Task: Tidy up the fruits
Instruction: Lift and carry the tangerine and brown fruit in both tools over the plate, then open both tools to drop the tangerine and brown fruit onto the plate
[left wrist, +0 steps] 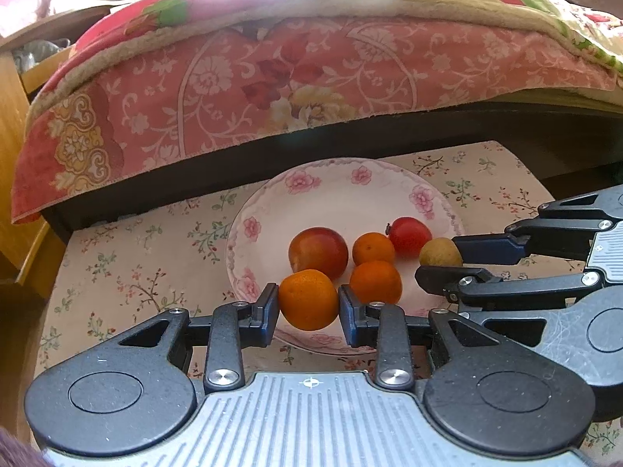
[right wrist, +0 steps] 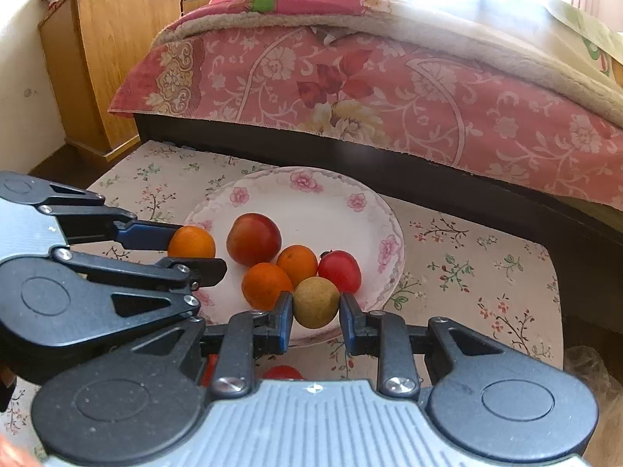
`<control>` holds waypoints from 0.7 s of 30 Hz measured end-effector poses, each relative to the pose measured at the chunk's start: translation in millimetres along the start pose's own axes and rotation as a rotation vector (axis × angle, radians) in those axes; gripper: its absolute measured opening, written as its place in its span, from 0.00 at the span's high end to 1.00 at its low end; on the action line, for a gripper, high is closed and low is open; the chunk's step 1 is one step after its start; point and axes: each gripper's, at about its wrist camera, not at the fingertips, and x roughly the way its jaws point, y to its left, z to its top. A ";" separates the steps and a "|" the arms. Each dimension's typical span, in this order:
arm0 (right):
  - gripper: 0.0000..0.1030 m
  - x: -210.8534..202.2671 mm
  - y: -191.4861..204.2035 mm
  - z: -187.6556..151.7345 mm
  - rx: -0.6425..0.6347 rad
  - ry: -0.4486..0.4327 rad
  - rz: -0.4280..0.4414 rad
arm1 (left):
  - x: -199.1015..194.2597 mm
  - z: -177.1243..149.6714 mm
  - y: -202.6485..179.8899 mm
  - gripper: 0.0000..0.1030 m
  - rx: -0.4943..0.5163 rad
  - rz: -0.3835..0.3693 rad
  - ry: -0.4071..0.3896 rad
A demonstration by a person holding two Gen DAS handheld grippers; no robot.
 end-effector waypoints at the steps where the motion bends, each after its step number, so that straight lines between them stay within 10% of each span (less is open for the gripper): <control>1: 0.71 1.8 0.0 0.1 -0.003 0.001 -0.004 | 1.2 0.0 0.4 0.60 -0.001 0.000 0.002; 21: 0.70 17.8 -4.6 7.5 -0.003 -0.009 -0.019 | 11.1 0.3 3.1 0.60 -0.005 0.012 0.018</control>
